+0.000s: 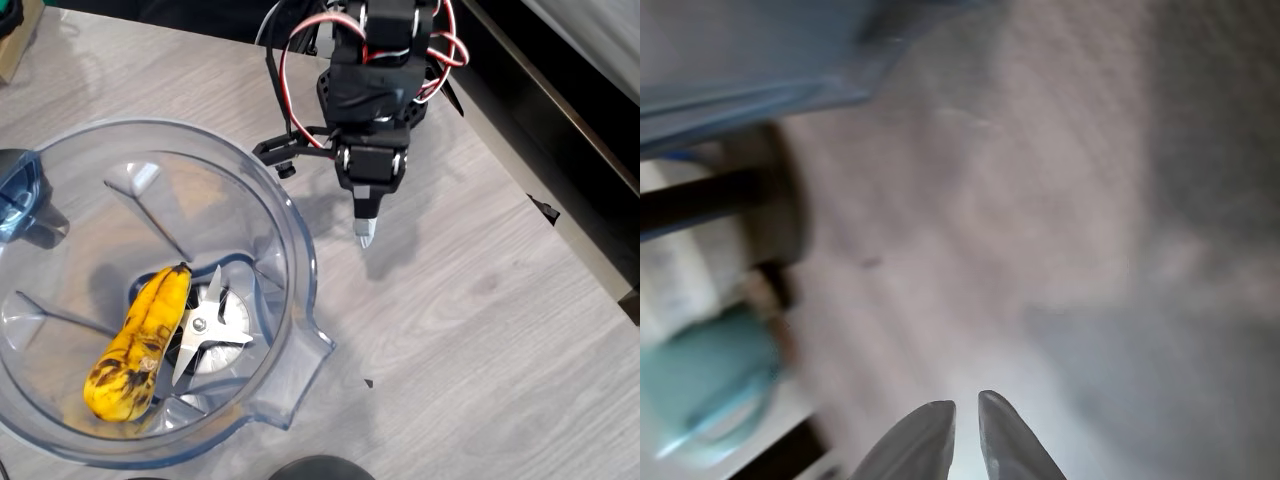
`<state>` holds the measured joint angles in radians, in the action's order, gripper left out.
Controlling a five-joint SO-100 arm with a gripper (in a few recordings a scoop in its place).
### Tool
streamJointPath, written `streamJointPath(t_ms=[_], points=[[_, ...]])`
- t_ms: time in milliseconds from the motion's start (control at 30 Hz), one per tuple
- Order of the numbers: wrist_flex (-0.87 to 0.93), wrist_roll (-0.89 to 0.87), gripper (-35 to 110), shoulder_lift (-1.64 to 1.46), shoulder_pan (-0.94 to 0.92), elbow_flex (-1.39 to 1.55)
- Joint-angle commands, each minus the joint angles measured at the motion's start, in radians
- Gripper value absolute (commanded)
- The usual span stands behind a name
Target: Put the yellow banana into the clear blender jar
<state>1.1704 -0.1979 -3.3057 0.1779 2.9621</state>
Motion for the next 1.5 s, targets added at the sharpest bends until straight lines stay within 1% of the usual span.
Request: streamJointPath(t_ms=[0, 100, 200, 333, 467, 800, 1067, 1467], points=[[-0.018, -0.003, 0, -0.031, -0.008, 0.063], [-0.021, -0.005, 0, -0.031, -0.011, 0.121], [0.006, -0.043, 0, -0.031, -0.026, 0.129], [0.020, -0.021, 0, -0.031, -0.043, 0.129], [0.074, -0.014, 0, -0.031, -0.014, 0.130], [0.078, -0.021, 0, -0.031, -0.028, 0.130], [0.086, -0.034, 0, -0.031, -0.103, 0.130], [0.086, -0.028, 0, -0.031, -0.100, 0.130]])
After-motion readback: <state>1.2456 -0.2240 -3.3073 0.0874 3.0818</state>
